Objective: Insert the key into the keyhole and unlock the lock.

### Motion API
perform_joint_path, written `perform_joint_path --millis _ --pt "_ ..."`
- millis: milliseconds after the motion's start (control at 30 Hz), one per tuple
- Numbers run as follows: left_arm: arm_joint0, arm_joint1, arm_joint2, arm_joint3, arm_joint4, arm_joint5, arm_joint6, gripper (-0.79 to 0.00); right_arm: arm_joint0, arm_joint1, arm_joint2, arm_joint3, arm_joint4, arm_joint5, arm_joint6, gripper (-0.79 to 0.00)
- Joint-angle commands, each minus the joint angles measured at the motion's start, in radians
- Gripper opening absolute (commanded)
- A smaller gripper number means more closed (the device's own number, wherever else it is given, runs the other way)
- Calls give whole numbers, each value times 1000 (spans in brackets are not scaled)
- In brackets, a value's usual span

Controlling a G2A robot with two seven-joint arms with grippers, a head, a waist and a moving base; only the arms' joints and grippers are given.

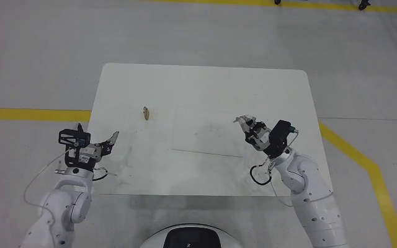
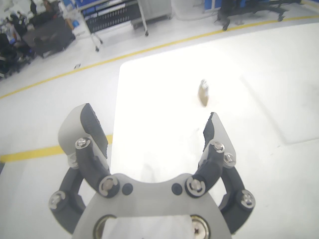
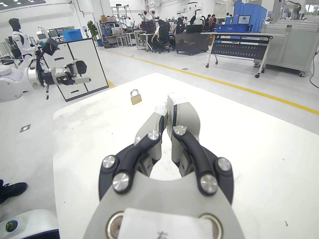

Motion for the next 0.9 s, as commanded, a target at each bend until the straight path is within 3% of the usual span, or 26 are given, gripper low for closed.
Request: perform_joint_path --millis 0,167,400,533,600,867 --pt "5 -9 47 -74 -194 -80 29 0 0 -3 -7 -2 27 19 -3 -785" --pt "-10 -11 59 -69 -661 -362 -70 0 44 -17 -60 28 199 24 9 -785" --pt "-152 -13 185 -12 -970 -531 -317 0 113 -37 -140 84 435 23 78 -785" --pt "-243 -17 255 50 -1224 -492 -469 0 137 -45 -171 100 560 2 118 -785" --pt "-291 -13 256 57 -1139 -438 -526 0 144 -49 -188 99 616 -13 136 -785" --pt "-291 -13 256 57 -1139 -438 -526 0 148 -50 -191 98 636 -17 146 -785"
